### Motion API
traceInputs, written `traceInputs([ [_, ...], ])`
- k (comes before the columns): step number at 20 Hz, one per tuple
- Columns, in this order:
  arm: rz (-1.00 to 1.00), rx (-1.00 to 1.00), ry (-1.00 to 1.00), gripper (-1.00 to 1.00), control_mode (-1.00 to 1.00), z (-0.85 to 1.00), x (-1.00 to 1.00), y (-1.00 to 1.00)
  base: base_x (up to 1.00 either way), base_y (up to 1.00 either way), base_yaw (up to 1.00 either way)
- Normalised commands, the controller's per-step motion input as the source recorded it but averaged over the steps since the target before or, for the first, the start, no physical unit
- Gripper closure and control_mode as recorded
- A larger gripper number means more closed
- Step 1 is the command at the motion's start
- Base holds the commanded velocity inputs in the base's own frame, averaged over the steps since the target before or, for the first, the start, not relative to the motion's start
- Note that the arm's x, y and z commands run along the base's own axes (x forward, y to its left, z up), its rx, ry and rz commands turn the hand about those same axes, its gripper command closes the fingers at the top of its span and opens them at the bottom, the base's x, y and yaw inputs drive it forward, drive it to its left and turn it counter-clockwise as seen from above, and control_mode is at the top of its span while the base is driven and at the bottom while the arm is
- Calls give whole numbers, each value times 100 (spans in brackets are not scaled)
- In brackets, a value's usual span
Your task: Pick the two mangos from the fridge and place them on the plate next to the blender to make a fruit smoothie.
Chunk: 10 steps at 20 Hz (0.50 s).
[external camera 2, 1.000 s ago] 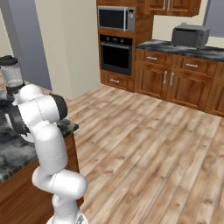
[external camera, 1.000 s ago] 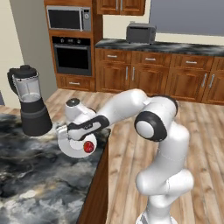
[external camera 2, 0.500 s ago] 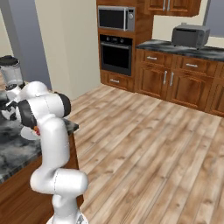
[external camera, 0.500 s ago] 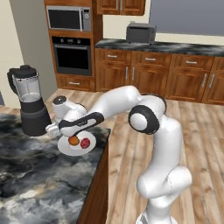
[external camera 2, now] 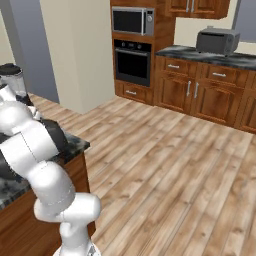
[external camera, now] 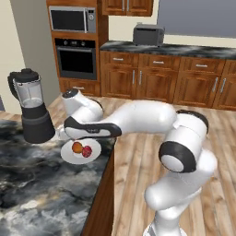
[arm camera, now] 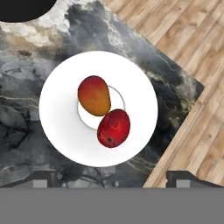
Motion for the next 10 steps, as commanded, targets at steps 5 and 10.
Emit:
traceInputs([
  [5, 0, 7, -16, -100, -100, 0, -100, -100, 0, 0, 0],
  [10, 0, 12, -17, -100, -100, 50, -100, -100, 0, 0, 0],
])
